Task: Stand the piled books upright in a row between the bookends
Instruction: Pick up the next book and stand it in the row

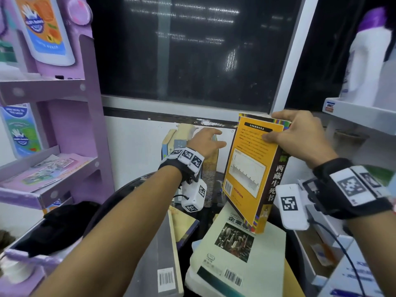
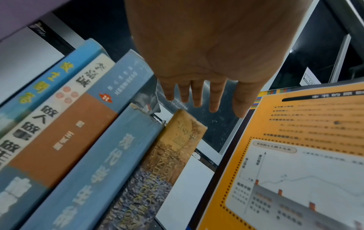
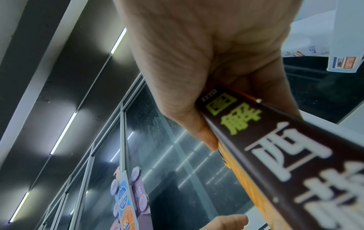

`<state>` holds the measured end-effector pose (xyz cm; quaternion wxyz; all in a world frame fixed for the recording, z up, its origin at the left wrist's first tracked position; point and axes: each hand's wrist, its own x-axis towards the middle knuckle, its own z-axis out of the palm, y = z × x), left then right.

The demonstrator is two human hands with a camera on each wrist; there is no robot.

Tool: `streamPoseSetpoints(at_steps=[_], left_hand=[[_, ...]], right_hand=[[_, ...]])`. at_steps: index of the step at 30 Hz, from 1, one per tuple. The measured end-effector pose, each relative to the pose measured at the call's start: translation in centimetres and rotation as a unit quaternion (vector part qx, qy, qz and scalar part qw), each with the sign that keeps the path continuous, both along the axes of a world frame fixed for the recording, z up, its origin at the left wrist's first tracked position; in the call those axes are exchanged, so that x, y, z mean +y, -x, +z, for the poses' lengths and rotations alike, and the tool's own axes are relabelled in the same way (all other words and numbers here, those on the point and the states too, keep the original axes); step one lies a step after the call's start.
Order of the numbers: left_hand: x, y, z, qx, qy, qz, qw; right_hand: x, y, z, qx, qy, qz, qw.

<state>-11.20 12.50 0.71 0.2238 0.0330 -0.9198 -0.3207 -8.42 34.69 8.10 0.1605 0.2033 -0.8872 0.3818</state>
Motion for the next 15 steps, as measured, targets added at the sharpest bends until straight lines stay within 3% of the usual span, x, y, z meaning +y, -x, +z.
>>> streamPoseSetpoints(at_steps=[7, 15], left_hand=[[-0.3, 2.9, -1.1, -0.038, 0.037, 0.042, 0.998], [-0.9, 4.1, -2.1, -0.068, 0.021, 0.032, 0.997]], right_hand=[[-2.3, 2.6, -0.9, 0.000, -0.003, -0.010, 1.000], [-5.5, 5.5, -2.5, 0.017, -0.002, -0.026, 1.000]])
